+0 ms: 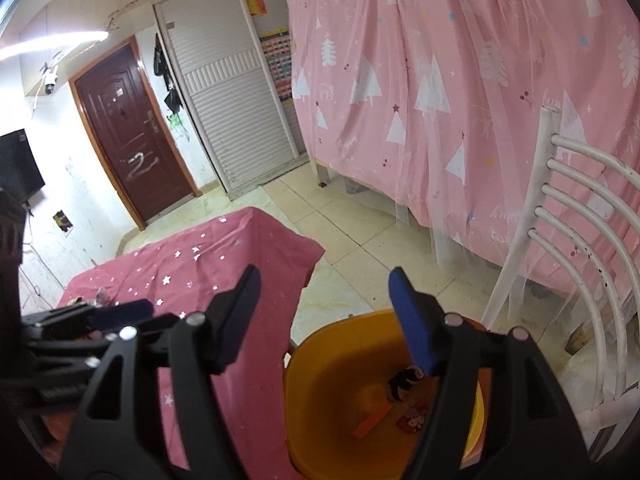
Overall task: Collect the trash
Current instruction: 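Carry the box and ball over the yellow bucket and open both tools, then move both open tools back over the remaining trash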
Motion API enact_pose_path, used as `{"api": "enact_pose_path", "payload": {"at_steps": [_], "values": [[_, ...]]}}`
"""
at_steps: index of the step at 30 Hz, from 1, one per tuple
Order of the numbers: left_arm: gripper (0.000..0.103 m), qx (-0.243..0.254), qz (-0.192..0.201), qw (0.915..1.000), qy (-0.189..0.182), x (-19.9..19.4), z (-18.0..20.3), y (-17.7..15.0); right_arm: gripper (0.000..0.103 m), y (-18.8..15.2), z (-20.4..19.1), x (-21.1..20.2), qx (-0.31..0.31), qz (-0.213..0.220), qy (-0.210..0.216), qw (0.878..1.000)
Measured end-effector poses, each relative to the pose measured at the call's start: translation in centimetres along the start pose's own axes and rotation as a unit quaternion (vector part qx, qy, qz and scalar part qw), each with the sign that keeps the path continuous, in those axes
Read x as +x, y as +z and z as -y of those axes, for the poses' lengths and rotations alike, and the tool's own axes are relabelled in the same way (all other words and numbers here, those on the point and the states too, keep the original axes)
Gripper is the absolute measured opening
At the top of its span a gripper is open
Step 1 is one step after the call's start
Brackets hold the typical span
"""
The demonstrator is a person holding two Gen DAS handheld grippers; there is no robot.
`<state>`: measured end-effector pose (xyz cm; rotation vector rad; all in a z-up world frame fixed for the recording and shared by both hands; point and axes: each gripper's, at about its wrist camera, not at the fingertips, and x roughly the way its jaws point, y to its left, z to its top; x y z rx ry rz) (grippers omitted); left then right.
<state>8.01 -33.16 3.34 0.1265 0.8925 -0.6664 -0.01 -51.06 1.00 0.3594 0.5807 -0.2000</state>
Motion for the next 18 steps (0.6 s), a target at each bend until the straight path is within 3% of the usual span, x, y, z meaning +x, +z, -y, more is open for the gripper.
{"api": "enact_pose_path", "payload": {"at_steps": [10, 18], "values": [[0.052, -0.035, 0.032, 0.9977, 0.049, -5.1, -6.4, -0.5, 0.064, -0.4, -4.6, 0.8, -0.050, -0.009, 0.032, 0.998], [0.058, -0.080, 0.052, 0.9902, 0.102, -9.5, -13.4, -2.5, 0.065, -1.1, -10.6, 0.6, -0.095, -0.010, 0.098, 0.991]]}}
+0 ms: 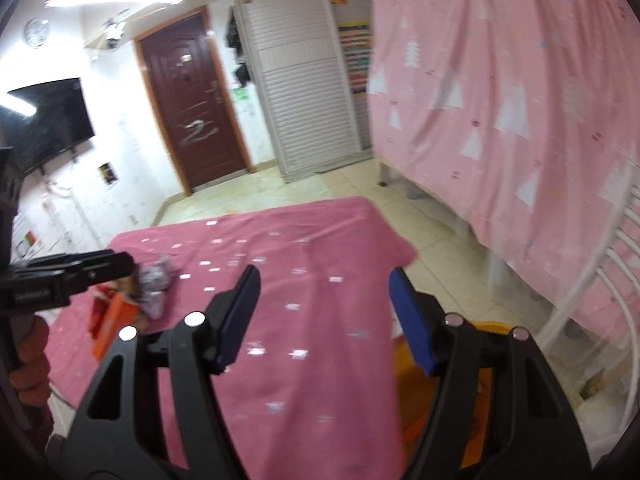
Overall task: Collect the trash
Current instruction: 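Move both open tools back over the remaining trash, then grasp the red knit hat with the left tool while the right tool grasps the other orange box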
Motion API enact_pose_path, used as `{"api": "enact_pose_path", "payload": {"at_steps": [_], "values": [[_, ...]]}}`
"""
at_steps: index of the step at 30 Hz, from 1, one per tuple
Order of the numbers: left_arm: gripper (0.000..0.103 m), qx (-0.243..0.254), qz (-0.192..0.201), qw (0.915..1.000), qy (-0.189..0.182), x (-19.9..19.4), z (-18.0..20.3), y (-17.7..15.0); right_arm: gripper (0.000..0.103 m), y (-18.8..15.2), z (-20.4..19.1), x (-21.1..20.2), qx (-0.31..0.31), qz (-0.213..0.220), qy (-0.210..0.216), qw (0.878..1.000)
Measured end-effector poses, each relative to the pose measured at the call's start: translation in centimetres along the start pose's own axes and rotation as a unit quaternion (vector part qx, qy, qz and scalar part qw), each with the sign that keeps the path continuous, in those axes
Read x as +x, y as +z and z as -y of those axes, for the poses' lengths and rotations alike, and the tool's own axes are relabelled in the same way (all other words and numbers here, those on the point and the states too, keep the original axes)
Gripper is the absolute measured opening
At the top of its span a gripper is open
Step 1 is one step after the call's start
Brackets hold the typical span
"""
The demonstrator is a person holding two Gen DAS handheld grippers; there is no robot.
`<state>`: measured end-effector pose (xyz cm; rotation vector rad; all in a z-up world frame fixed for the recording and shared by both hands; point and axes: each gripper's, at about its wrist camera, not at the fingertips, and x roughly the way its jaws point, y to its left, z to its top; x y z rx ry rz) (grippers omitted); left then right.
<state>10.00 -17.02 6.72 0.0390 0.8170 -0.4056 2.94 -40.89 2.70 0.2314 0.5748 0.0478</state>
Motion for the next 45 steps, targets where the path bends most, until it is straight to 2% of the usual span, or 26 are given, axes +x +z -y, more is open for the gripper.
{"api": "enact_pose_path", "payload": {"at_steps": [5, 10, 14, 18, 26, 32, 38, 45], "values": [[0.059, -0.008, 0.008, 0.9992, 0.038, -1.7, -3.9, -1.0, 0.069, -0.5, -4.3, 0.4, -0.035, -0.005, 0.043, 0.998], [0.061, -0.024, -0.003, 0.9974, 0.068, -2.3, -7.6, -2.2, 0.069, -1.2, -8.2, 1.3, -0.065, -0.022, 0.077, 0.995], [0.061, -0.036, -0.009, 0.9965, 0.074, -2.2, -9.2, -2.9, 0.070, -2.1, -10.9, 2.2, -0.090, -0.038, 0.099, 0.990], [0.061, -0.042, -0.019, 0.9962, 0.074, -1.4, -10.1, -4.1, 0.077, -3.1, -13.6, 3.0, -0.108, -0.059, 0.123, 0.985], [0.061, -0.026, -0.030, 0.9969, 0.068, 0.4, -11.4, -6.2, 0.078, -4.3, -16.3, 3.9, -0.122, -0.085, 0.146, 0.978], [0.061, -0.003, -0.030, 0.9984, 0.047, 1.0, -11.8, -7.1, 0.078, -4.2, -16.9, 5.1, -0.106, -0.101, 0.155, 0.977], [0.061, 0.006, -0.025, 0.9996, 0.010, 0.8, -12.2, -7.7, 0.078, -4.5, -17.8, 6.2, -0.099, -0.120, 0.163, 0.974], [0.061, 0.007, -0.028, 0.9996, -0.007, 0.9, -12.7, -8.0, 0.078, -4.7, -19.0, 7.0, -0.098, -0.132, 0.158, 0.974]]}}
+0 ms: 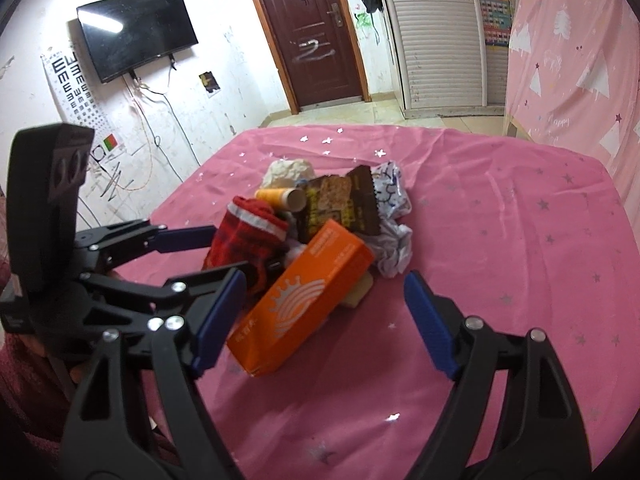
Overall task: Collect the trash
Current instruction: 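Grasp the red knit hat with the left tool while the right tool grasps the other orange box, then carry the hat and box over the yellow bucket and open both tools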
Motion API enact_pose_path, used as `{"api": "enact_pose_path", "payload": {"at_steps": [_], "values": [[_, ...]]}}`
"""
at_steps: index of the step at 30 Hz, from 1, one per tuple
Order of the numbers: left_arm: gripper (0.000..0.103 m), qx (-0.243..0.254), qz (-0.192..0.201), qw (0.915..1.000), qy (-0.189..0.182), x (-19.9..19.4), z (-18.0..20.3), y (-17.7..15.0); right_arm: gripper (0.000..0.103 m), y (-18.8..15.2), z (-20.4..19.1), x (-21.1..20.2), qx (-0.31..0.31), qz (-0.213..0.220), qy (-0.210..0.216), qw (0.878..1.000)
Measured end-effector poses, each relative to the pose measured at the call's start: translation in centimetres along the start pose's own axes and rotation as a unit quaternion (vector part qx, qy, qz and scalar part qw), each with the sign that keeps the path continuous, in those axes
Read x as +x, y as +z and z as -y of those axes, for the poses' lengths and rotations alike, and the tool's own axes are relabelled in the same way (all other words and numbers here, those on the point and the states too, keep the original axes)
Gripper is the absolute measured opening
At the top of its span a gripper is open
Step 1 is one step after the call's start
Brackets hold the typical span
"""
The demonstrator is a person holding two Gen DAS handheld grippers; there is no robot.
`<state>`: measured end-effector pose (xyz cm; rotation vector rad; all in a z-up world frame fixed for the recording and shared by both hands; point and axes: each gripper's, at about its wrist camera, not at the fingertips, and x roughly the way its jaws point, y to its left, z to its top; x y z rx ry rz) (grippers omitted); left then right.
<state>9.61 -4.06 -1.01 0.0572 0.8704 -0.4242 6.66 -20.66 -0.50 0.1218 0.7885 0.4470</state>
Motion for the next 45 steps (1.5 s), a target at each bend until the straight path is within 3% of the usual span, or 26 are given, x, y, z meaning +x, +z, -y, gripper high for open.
{"api": "enact_pose_path", "payload": {"at_steps": [9, 10, 12, 15, 18, 25, 37, 45], "values": [[0.061, -0.005, 0.000, 0.9999, 0.010, 0.4, -0.8, -0.5, 0.078, 0.7, -0.5, 0.9, 0.009, -0.008, -0.010, 1.000], [0.058, -0.005, 0.001, 0.9999, 0.011, 0.4, -0.7, -0.6, 0.078, 0.7, -0.5, 1.0, 0.013, -0.008, -0.010, 1.000], [0.036, 0.000, -0.001, 1.0000, 0.006, 0.5, -0.6, -0.8, 0.077, 0.6, -0.3, 1.1, 0.016, -0.007, -0.012, 1.000], [0.022, 0.005, 0.007, 1.0000, 0.002, 0.2, -0.2, -1.2, 0.061, 0.6, -0.6, 1.3, 0.015, -0.011, -0.013, 1.000], [0.016, 0.001, 0.013, 0.9999, -0.007, -0.2, -0.1, -1.4, 0.045, 0.6, -1.0, 1.7, 0.007, -0.016, -0.012, 1.000], [0.014, -0.003, 0.023, 0.9996, -0.015, -1.2, -0.3, -1.5, 0.032, 0.1, -1.3, 1.3, -0.002, -0.008, -0.016, 1.000], [0.014, 0.000, 0.055, 0.9982, -0.021, -4.0, 1.2, 0.2, 0.031, 0.2, 1.3, -2.9, 0.024, 0.052, -0.015, 0.998], [0.015, 0.024, 0.059, 0.9972, -0.039, -3.8, 5.3, 1.9, 0.031, -0.2, 4.9, -6.2, 0.049, 0.087, -0.040, 0.994]]}}
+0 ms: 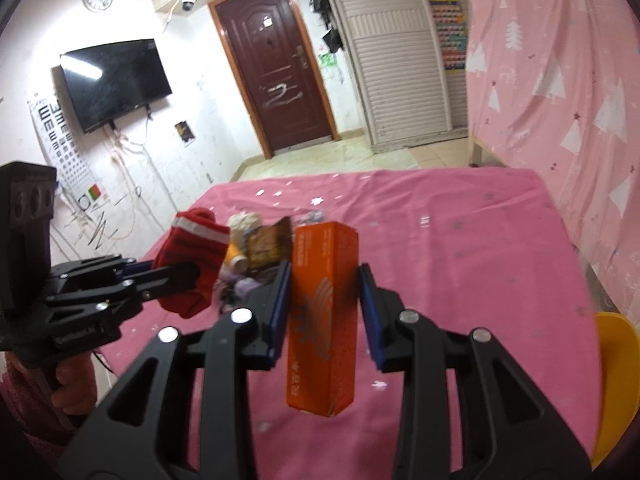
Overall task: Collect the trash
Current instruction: 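Carry the hat and box over the yellow bucket and open both tools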
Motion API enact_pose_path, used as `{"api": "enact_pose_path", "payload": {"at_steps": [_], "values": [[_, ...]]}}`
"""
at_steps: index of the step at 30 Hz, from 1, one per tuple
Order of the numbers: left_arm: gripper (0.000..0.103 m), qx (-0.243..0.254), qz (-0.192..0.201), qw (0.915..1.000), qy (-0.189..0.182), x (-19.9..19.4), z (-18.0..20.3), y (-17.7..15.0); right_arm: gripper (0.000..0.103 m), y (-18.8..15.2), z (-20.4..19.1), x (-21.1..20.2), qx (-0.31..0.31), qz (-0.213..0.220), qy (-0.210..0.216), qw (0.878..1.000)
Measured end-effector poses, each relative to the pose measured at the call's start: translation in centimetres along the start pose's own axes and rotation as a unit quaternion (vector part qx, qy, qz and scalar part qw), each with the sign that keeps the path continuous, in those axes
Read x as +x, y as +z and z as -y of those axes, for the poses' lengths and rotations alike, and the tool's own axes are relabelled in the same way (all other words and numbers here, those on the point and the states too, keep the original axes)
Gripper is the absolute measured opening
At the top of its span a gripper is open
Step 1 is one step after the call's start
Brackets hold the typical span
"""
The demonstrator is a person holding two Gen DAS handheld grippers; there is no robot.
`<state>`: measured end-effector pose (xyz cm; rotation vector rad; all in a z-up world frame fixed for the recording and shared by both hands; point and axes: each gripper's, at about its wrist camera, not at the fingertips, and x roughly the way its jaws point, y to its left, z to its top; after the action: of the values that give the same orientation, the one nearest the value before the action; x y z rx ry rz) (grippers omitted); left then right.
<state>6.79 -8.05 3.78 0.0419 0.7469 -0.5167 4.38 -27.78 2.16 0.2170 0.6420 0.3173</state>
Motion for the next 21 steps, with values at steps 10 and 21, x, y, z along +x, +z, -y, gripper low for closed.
{"api": "enact_pose_path", "payload": {"at_steps": [10, 21], "values": [[0.015, 0.033, 0.000, 0.9988, -0.038, 2.4, 6.4, 2.5, 0.031, 0.4, 6.0, -4.3, 0.030, 0.036, -0.058, 0.997], [0.015, 0.073, -0.018, 0.9944, -0.074, 6.1, 15.3, 3.9, 0.031, -0.3, 13.6, -9.3, 0.091, 0.083, -0.111, 0.986]]}}
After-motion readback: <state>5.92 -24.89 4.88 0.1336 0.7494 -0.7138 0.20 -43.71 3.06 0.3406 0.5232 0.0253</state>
